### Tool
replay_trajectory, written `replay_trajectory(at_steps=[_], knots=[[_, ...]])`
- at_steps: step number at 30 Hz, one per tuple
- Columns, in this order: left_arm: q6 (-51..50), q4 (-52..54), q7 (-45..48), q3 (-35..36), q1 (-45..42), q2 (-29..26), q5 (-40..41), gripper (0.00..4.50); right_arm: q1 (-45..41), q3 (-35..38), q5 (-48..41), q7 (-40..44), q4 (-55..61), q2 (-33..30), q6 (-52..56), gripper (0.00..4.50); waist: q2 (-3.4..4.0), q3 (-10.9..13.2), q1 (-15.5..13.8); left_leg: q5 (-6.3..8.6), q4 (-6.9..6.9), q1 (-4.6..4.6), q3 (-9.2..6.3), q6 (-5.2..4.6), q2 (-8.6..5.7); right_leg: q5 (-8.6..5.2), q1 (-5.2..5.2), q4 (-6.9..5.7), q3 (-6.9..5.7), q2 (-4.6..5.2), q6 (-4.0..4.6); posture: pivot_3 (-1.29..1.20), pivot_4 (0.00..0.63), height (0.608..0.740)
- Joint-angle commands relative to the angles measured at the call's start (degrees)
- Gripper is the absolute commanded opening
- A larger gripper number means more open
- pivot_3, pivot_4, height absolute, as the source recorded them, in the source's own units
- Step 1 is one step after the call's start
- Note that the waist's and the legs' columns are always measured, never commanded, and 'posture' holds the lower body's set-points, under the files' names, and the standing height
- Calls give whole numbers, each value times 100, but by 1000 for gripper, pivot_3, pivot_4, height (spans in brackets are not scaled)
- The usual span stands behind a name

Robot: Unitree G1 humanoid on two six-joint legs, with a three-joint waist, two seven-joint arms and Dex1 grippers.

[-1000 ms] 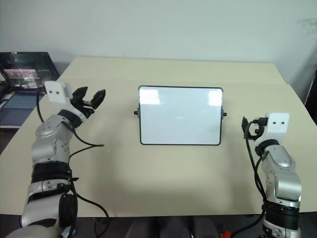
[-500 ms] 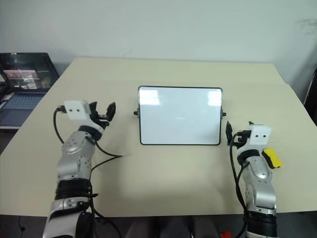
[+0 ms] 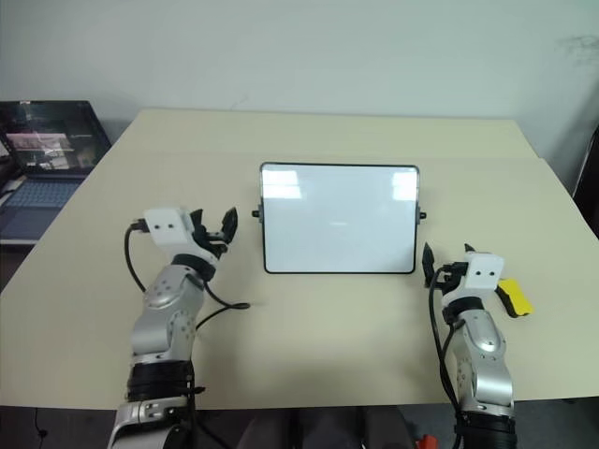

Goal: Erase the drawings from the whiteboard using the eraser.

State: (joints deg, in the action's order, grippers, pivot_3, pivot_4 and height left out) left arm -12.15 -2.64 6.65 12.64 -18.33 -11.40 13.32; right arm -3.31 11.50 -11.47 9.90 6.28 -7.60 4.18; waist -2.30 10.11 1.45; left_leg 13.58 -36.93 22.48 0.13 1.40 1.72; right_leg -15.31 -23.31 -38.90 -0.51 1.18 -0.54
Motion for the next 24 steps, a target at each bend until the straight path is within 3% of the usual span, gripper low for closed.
replay_trajectory(at_steps=[1,24], knots=[[-3,309,-63,-61,79,33,-60,3633,-32,-31,7,-33,60,31,-185,4481,0,0,-1,0,0,-1,0,0,0,0,1,0,0,-1,0,0,150,740],[102,158,-187,-169,147,169,-139,3633,75,-200,96,-32,-61,132,-318,4481,0,0,-9,0,1,1,0,0,-2,-1,2,4,-1,-2,-1,0,150,740]])
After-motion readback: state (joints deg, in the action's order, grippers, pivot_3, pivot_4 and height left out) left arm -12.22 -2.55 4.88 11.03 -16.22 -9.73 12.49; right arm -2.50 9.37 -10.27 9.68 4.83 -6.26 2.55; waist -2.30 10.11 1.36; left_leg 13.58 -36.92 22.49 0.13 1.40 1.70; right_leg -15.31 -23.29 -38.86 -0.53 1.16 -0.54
